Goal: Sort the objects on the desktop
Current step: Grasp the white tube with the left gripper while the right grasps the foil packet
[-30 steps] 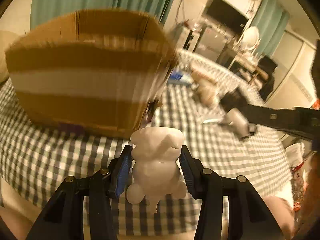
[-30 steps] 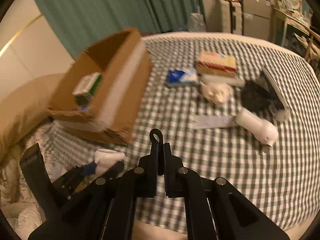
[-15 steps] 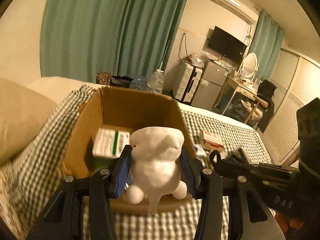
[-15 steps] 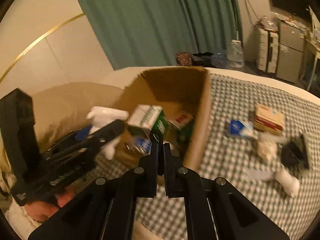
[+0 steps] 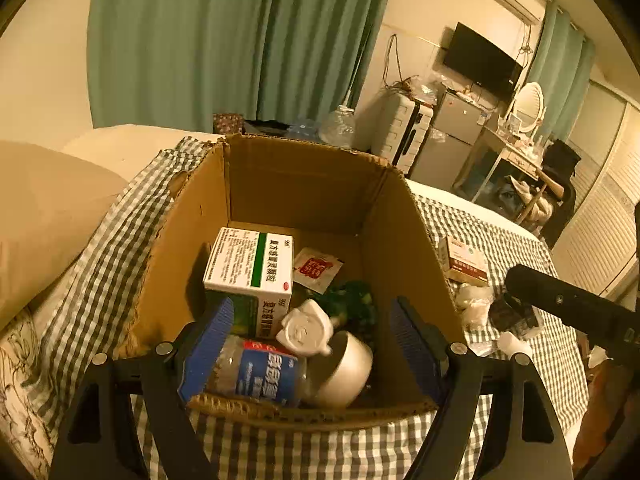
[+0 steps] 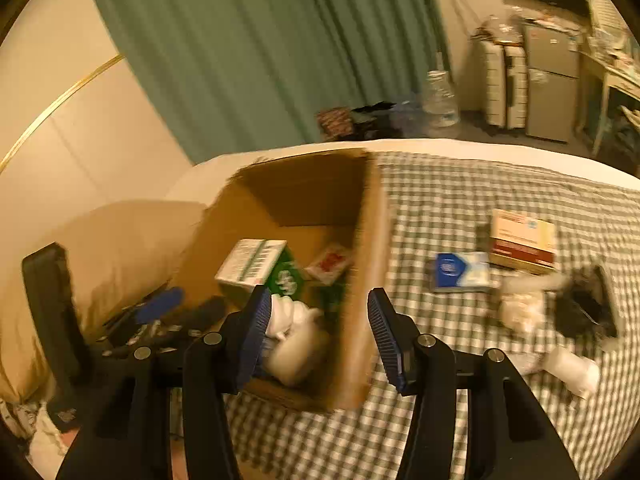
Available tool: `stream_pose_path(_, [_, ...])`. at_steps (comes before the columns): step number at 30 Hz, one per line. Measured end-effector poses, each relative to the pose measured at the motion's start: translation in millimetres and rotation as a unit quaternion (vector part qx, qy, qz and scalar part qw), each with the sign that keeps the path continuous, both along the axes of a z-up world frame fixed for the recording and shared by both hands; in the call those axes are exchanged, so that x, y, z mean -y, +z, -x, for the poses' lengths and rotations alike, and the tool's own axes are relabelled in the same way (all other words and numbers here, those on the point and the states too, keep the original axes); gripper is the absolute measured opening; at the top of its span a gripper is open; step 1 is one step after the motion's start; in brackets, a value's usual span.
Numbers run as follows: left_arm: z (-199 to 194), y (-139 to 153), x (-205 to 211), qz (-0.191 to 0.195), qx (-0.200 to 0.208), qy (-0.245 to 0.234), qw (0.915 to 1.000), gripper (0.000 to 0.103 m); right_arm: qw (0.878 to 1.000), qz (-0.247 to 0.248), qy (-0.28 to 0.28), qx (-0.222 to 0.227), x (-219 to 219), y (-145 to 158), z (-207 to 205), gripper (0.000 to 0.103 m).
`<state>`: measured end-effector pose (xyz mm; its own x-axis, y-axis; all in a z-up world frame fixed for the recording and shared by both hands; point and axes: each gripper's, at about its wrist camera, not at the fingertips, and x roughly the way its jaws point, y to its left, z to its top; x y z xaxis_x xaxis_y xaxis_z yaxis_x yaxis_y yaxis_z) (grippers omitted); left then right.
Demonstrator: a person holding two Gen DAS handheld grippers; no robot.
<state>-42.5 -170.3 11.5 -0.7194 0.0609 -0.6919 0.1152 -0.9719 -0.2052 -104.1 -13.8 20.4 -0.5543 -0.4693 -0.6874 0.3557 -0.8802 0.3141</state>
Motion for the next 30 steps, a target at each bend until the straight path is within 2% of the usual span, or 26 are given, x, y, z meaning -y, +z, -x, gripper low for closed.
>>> stream_pose_path(7, [-40, 15, -37, -0.003, -0.027, -0.006, 0.9996, 0.089, 0.996, -0.051, -0.073, -0.009, -75, -19, -36, 0.050])
stream_pose_path(8, [-47, 15, -43, -0.004, -0.031, -0.004, 0.9995, 0.093, 0.995, -0.052, -0.085, -0.008, -91, -21, -43, 0.050])
stream_pose_path(16, [-83, -8, -101, -0.040, -0.037, -0.006, 0.9985, 0.098, 0.984, -0.048, -0.171, -0.007, -195, -26, -78, 0.050])
stream_pose_path(20, [-79, -16, -140, -0.031, -0.026, -0.044, 0.9982, 0.098, 0.980, -0.029, -0.198, -0.002, -234, -31, -84, 0.050])
stream_pose_path(24, [-63, -24, -175, -0.006, 0.001, -0.093, 0.9956, 0.098, 0.978, -0.034, -0.208, -0.004, -257, -38, -81, 0.050])
stream_pose_path(30, [-30, -45, -209, -0.026, 0.019, -0.140, 0.9896, 0.098, 0.978, -0.068, -0.196, 0.004, -280, -58, -62, 0.050])
